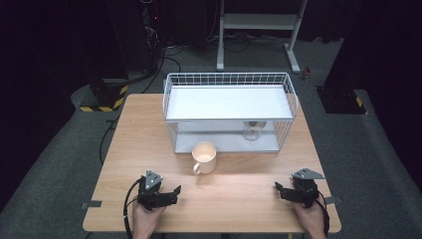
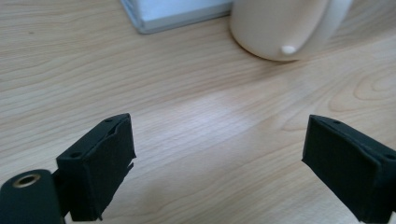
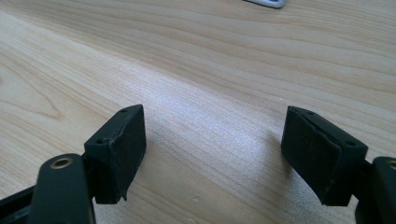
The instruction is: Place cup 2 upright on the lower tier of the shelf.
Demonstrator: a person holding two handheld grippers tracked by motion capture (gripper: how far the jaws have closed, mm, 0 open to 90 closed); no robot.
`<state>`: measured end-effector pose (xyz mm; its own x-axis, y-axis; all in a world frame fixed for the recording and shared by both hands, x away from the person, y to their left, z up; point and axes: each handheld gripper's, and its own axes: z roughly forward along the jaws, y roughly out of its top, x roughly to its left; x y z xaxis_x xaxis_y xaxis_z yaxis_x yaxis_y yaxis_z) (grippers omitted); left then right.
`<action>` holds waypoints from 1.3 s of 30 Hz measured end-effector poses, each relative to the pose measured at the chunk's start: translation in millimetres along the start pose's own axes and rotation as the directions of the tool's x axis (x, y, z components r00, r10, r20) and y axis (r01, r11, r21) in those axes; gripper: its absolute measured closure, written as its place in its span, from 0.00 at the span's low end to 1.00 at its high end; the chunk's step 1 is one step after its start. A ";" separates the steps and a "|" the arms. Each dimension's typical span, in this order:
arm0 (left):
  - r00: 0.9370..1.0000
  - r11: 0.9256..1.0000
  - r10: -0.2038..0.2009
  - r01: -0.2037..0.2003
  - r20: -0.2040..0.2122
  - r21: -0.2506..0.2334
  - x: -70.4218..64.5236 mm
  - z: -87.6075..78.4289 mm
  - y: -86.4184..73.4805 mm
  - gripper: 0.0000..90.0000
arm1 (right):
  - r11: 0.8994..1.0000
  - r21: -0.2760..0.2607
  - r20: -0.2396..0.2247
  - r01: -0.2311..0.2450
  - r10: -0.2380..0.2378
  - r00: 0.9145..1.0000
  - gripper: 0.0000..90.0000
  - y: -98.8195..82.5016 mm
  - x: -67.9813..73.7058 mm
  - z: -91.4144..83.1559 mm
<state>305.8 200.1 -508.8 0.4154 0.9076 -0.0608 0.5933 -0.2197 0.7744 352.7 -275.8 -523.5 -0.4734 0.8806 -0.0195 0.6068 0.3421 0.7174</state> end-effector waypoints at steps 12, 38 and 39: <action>0.996 0.998 0.058 -0.060 0.072 0.028 -28.2 15.4 7.2 0.06 | 1.000 0.000 0.001 0.000 0.000 1.000 0.25 0.0 0.0 0.0; 0.997 0.997 0.066 -0.068 0.038 0.037 -50.0 48.1 27.4 0.06 | 1.000 0.001 0.003 -0.003 0.003 1.000 0.25 0.2 1.5 0.1; 0.998 0.997 0.060 -0.061 0.036 0.037 -49.8 50.0 28.4 0.06 | 1.000 0.001 0.003 -0.003 0.003 1.000 0.25 0.2 1.6 0.1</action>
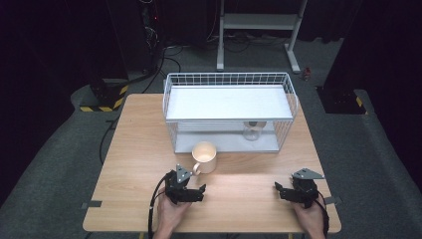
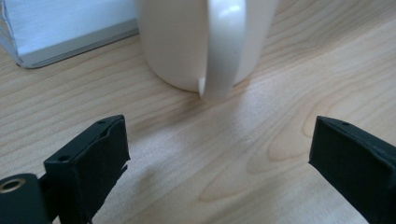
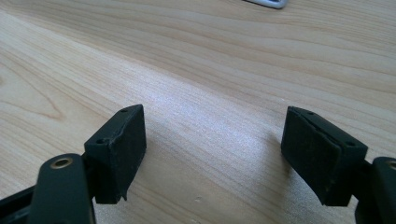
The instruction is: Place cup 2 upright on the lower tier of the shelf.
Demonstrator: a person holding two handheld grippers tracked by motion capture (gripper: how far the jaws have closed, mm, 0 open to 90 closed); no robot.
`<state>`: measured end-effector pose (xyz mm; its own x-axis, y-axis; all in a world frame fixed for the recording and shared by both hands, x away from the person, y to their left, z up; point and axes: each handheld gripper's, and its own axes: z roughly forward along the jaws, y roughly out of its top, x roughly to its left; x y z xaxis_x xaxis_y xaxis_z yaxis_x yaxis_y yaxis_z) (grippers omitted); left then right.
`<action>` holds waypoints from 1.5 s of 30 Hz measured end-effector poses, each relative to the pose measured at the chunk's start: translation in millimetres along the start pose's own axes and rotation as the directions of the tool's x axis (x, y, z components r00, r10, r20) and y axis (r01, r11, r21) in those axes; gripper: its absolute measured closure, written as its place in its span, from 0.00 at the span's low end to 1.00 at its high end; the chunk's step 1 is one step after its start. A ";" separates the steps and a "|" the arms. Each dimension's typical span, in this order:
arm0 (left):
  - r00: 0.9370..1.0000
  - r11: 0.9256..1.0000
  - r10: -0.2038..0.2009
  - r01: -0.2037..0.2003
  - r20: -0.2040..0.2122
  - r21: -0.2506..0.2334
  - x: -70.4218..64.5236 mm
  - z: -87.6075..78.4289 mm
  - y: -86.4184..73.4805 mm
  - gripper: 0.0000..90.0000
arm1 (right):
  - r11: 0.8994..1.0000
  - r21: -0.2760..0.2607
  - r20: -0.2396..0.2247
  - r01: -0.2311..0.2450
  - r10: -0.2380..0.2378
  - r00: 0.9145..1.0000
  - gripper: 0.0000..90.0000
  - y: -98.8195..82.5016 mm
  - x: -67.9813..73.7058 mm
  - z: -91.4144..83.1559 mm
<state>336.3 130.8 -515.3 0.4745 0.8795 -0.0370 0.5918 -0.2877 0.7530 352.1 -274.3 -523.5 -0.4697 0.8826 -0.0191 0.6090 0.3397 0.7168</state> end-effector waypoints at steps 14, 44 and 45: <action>0.999 1.000 -0.005 0.004 -0.037 -0.005 0.6 12.2 20.2 0.01 | 1.000 -0.002 -0.002 0.003 -0.003 1.000 0.25 0.0 -0.1 0.2; 0.998 0.997 -0.027 0.023 -0.056 -0.067 1.8 31.5 58.5 0.02 | 1.000 -0.002 -0.004 0.004 -0.004 1.000 0.24 0.3 -0.2 0.6; 0.998 0.997 -0.031 0.028 -0.052 -0.068 1.7 33.0 58.4 0.02 | 1.000 -0.003 -0.005 0.002 -0.002 1.000 0.25 0.3 -0.2 0.6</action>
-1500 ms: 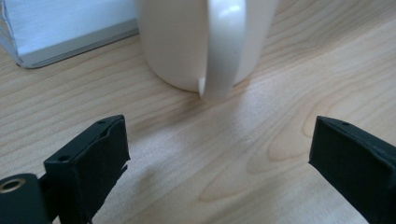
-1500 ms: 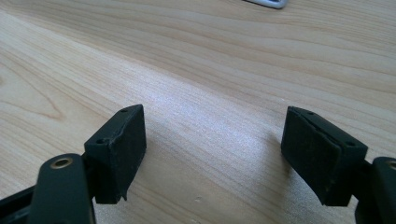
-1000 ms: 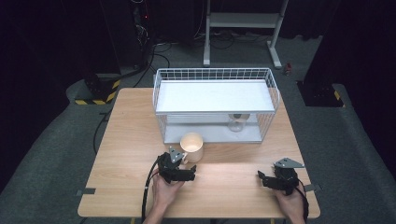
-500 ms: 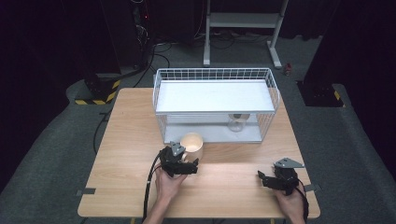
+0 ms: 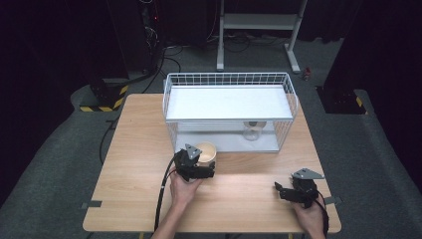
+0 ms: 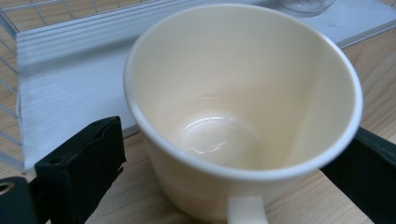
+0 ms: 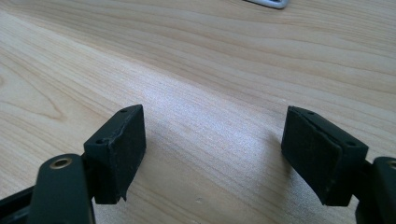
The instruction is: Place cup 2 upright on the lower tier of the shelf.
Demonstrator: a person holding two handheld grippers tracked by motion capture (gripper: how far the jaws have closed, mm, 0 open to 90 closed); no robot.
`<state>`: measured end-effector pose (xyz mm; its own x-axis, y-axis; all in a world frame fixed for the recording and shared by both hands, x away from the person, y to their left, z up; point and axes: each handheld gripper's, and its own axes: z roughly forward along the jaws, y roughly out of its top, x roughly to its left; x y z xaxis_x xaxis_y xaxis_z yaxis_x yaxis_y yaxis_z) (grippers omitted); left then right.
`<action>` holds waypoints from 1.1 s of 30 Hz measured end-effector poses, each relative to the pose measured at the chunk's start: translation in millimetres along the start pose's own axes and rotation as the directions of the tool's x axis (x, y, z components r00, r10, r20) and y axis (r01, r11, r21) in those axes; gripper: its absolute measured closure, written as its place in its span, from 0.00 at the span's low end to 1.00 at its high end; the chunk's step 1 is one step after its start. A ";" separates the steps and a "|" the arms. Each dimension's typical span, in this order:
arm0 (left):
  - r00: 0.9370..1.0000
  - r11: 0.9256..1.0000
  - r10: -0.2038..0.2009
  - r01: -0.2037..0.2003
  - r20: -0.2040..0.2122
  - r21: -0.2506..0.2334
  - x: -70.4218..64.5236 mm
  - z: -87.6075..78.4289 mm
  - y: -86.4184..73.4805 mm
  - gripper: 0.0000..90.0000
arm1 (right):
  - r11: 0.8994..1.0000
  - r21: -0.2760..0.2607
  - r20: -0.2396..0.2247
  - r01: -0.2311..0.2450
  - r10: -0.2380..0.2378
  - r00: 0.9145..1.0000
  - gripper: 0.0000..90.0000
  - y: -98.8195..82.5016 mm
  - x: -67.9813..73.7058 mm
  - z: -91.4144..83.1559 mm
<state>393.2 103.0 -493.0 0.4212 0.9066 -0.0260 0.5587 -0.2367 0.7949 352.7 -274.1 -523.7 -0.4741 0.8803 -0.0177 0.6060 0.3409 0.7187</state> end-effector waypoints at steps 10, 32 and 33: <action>1.000 0.999 -0.017 0.017 0.005 -0.027 -1.6 11.1 -0.4 0.05 | 1.000 0.000 0.000 0.000 0.000 1.000 0.24 0.1 0.0 0.1; 0.999 0.998 0.034 -0.035 -0.018 -0.047 -3.9 7.1 0.1 0.10 | 1.000 0.001 0.001 0.002 -0.002 1.000 0.25 0.1 0.0 0.0; 0.999 0.998 0.032 -0.032 -0.014 -0.048 -3.6 6.5 0.1 0.10 | 1.000 0.001 0.001 0.003 -0.003 1.000 0.25 0.1 -0.1 0.0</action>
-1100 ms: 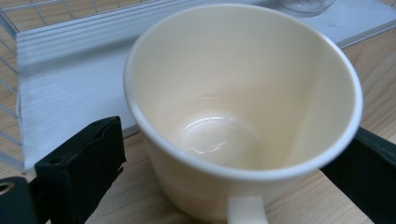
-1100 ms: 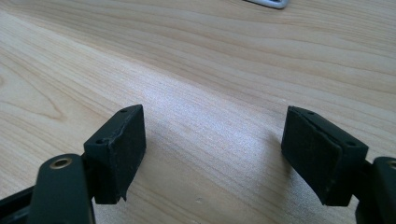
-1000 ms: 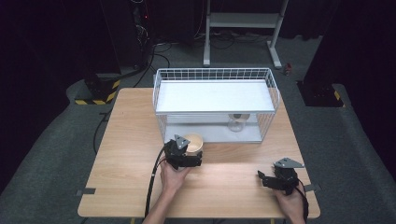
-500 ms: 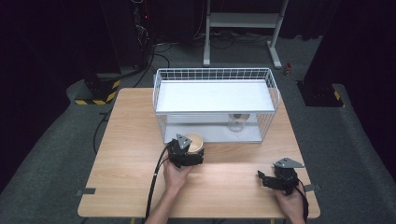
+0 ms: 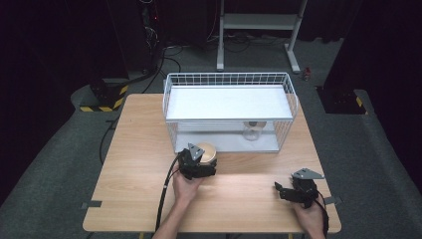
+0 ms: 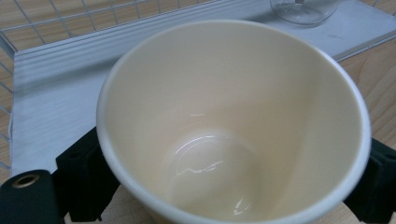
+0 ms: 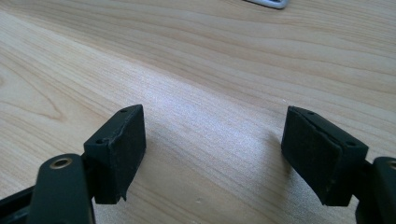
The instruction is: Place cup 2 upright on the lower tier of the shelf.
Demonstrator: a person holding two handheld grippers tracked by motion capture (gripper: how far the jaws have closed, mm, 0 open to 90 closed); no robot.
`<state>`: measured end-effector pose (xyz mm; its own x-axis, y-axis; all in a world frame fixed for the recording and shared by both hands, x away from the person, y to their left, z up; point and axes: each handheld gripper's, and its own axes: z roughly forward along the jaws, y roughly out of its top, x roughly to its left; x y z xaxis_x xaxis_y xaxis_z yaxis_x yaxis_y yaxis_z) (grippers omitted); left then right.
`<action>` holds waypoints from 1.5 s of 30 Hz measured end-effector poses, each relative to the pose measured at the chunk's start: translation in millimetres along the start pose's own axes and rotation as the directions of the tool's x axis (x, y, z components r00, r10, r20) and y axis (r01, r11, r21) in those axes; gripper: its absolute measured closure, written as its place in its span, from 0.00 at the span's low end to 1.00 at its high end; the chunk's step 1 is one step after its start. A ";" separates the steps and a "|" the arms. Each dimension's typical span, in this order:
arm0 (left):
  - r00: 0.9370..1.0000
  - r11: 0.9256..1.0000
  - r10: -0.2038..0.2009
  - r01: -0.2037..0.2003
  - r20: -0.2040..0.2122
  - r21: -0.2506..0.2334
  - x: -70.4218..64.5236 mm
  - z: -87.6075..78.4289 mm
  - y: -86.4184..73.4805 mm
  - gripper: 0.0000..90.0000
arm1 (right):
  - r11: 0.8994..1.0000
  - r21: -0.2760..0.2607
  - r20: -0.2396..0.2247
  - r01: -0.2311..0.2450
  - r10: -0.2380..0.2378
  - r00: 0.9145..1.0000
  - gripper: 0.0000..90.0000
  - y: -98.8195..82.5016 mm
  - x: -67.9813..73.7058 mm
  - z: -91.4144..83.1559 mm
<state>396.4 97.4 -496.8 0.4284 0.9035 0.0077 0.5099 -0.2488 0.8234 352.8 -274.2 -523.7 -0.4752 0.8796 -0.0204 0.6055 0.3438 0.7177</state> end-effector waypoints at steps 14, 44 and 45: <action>1.000 1.000 0.000 0.000 0.007 -0.024 0.7 -8.2 2.4 0.10 | 1.000 0.000 0.000 -0.001 0.001 1.000 0.25 0.0 0.0 0.0; 1.000 1.000 0.012 -0.012 -0.002 -0.007 9.8 6.5 33.1 0.10 | 1.000 0.000 0.000 0.000 0.000 1.000 0.24 0.0 0.0 0.0; 1.000 1.000 -0.004 0.004 -0.006 -0.004 12.7 9.6 32.8 0.10 | 1.000 0.001 0.000 -0.002 0.002 1.000 0.24 0.0 0.1 -0.1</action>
<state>425.7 97.3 -475.2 0.4216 0.9067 0.0075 0.5088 -0.2434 0.8258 352.8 -274.0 -523.6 -0.4741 0.8803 -0.0185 0.6070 0.3420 0.7173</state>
